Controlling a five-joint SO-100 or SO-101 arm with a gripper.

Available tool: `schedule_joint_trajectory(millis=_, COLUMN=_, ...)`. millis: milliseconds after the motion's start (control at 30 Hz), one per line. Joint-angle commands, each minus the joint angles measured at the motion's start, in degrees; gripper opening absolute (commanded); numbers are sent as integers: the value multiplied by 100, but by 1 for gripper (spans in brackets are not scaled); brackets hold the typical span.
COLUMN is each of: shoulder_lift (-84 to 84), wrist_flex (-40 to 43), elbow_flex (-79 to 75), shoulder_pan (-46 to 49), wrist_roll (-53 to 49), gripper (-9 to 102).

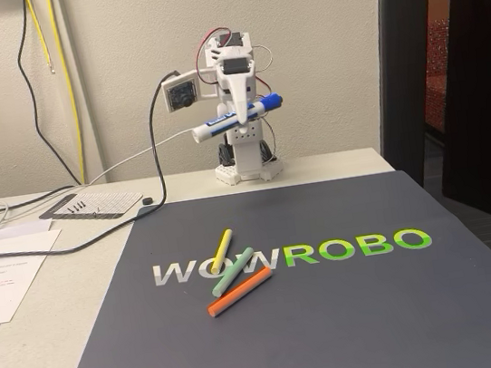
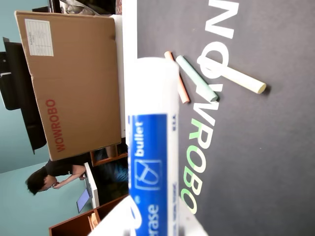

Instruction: Pick up the blue marker.

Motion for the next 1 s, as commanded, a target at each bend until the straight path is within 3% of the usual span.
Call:
schedule_joint_trajectory(millis=0, shoulder_lift=149, wrist_flex=-176, elbow_flex=97, shoulder_pan=79, wrist_roll=-62, gripper=0)
schedule_joint_trajectory(millis=967, shoulder_lift=633, wrist_flex=-149, elbow_flex=316, shoulder_pan=105, wrist_roll=-35, gripper=0)
